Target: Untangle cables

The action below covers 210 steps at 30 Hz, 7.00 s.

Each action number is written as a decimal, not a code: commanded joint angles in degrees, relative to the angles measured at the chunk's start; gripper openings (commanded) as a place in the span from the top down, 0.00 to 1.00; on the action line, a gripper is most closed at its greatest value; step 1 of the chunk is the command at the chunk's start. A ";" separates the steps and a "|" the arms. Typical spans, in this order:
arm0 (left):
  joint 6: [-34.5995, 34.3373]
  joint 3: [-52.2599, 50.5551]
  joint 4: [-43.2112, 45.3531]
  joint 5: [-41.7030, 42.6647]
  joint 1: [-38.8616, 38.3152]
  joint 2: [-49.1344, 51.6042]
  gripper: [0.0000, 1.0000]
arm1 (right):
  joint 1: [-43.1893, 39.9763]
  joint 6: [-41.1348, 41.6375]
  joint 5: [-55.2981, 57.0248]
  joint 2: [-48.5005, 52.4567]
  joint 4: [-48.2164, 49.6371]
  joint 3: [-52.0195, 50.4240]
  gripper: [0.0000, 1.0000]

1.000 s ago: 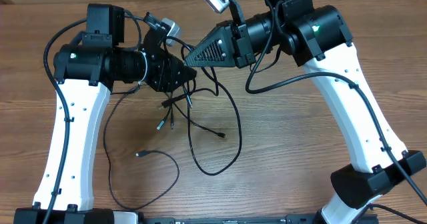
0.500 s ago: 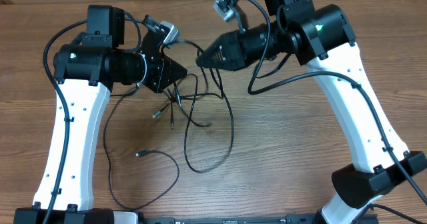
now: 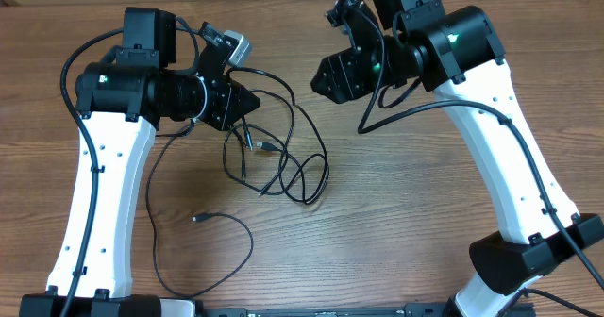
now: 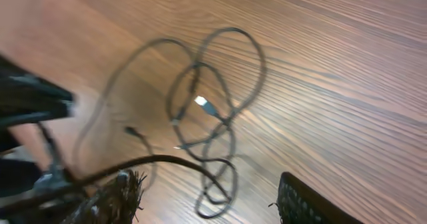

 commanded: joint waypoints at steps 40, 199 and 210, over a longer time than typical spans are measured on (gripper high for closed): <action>-5.33 -0.17 -1.73 14.53 19.06 -6.08 0.96 | 5.18 14.47 -3.98 0.44 23.89 -29.24 0.17; -28.00 -0.17 -12.57 -27.61 2.21 9.86 0.00 | -30.97 -9.68 -41.55 -0.68 11.98 -18.08 0.96; -23.32 -0.17 9.90 -22.40 -10.71 10.05 0.00 | -21.94 -10.75 -59.45 -0.79 10.58 -18.08 0.96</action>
